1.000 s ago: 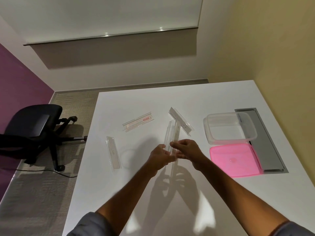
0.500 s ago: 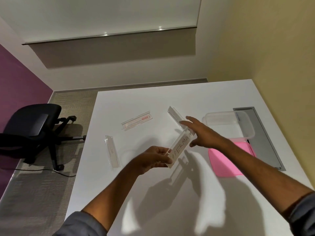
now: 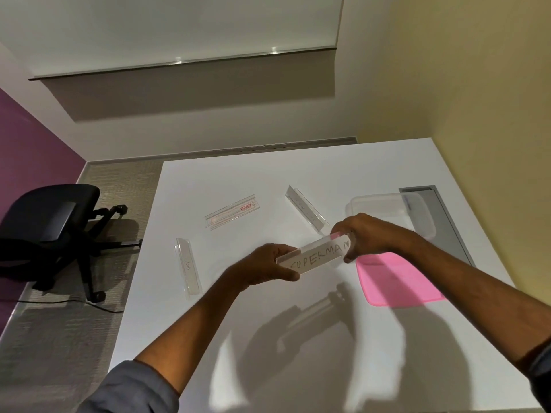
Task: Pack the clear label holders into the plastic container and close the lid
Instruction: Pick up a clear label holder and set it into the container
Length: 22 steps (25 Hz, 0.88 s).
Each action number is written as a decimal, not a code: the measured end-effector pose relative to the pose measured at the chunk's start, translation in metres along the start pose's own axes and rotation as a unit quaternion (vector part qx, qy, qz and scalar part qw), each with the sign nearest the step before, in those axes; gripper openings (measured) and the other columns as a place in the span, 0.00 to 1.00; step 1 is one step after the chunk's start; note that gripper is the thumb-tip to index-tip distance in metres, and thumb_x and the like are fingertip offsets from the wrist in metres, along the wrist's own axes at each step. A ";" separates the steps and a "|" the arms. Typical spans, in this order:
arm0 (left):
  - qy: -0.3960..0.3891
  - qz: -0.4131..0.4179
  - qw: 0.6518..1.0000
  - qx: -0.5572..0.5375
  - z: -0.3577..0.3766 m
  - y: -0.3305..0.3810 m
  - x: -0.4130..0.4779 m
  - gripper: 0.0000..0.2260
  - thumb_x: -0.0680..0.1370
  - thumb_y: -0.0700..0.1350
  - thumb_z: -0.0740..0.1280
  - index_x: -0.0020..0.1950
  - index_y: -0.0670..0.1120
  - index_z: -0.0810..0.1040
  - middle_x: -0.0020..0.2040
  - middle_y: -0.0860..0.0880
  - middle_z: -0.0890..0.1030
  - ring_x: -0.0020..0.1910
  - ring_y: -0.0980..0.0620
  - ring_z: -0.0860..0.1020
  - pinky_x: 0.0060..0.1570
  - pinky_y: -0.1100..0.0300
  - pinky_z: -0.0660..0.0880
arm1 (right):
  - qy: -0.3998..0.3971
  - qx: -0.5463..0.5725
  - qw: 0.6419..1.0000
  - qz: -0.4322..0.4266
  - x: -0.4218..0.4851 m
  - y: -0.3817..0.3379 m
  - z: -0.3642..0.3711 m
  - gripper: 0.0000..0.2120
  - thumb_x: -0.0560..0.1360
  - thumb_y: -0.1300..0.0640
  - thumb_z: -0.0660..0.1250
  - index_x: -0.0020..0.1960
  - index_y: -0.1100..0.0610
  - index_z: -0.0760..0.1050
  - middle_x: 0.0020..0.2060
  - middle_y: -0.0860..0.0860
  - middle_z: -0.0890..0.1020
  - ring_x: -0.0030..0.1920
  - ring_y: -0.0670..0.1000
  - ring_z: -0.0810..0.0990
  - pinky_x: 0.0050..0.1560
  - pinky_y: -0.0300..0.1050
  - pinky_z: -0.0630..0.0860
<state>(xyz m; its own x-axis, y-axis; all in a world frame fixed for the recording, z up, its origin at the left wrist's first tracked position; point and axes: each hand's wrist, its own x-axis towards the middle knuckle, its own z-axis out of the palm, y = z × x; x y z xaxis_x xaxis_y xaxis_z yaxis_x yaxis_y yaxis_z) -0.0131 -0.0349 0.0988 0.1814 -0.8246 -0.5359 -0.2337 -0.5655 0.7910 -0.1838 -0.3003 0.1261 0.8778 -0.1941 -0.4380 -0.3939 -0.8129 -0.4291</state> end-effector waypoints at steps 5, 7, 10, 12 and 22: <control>0.066 0.043 0.973 0.218 0.013 0.021 0.025 0.30 0.71 0.53 0.83 0.71 0.50 0.81 0.61 0.48 0.84 0.55 0.47 0.84 0.54 0.57 0.86 | 0.014 0.014 0.999 0.040 -0.016 0.021 -0.001 0.28 0.62 0.51 0.87 0.60 0.45 0.84 0.51 0.44 0.87 0.49 0.48 0.85 0.50 0.51 0.85; 0.079 0.044 0.965 0.247 0.019 0.034 0.038 0.29 0.71 0.52 0.82 0.70 0.49 0.82 0.60 0.47 0.85 0.53 0.47 0.85 0.52 0.55 0.87 | 0.020 0.012 0.999 0.046 -0.022 0.034 -0.004 0.29 0.62 0.52 0.87 0.61 0.45 0.84 0.52 0.42 0.86 0.50 0.47 0.85 0.50 0.50 0.84; 0.077 0.046 0.962 0.256 0.026 0.052 0.060 0.27 0.70 0.51 0.82 0.69 0.50 0.84 0.58 0.48 0.86 0.52 0.48 0.85 0.49 0.53 0.87 | 0.006 0.012 0.999 0.046 -0.029 0.063 -0.011 0.31 0.63 0.55 0.87 0.64 0.47 0.83 0.55 0.44 0.87 0.52 0.47 0.84 0.47 0.41 0.80; 0.075 0.058 0.962 0.256 0.031 0.063 0.078 0.27 0.70 0.50 0.82 0.69 0.50 0.84 0.58 0.48 0.87 0.52 0.48 0.85 0.46 0.57 0.85 | 0.001 0.011 0.998 0.054 -0.035 0.086 -0.019 0.32 0.65 0.57 0.87 0.67 0.50 0.82 0.59 0.45 0.87 0.51 0.47 0.83 0.46 0.39 0.78; 0.121 0.107 0.931 0.326 0.064 0.119 0.197 0.32 0.66 0.46 0.84 0.70 0.51 0.83 0.55 0.49 0.81 0.55 0.48 0.80 0.48 0.53 0.79 | 0.087 -0.021 0.993 0.081 -0.038 0.199 -0.049 0.28 0.64 0.57 0.87 0.63 0.54 0.85 0.56 0.52 0.88 0.52 0.53 0.87 0.51 0.51 0.86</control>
<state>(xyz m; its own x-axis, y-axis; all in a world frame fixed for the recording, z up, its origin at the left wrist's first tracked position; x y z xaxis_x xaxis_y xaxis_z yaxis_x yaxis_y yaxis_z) -0.0663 -0.2658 0.0684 0.2549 -0.9363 -0.2415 -0.8059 -0.3438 0.4820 -0.2821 -0.4817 0.0961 0.8389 -0.4132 -0.3543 -0.5253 -0.7849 -0.3284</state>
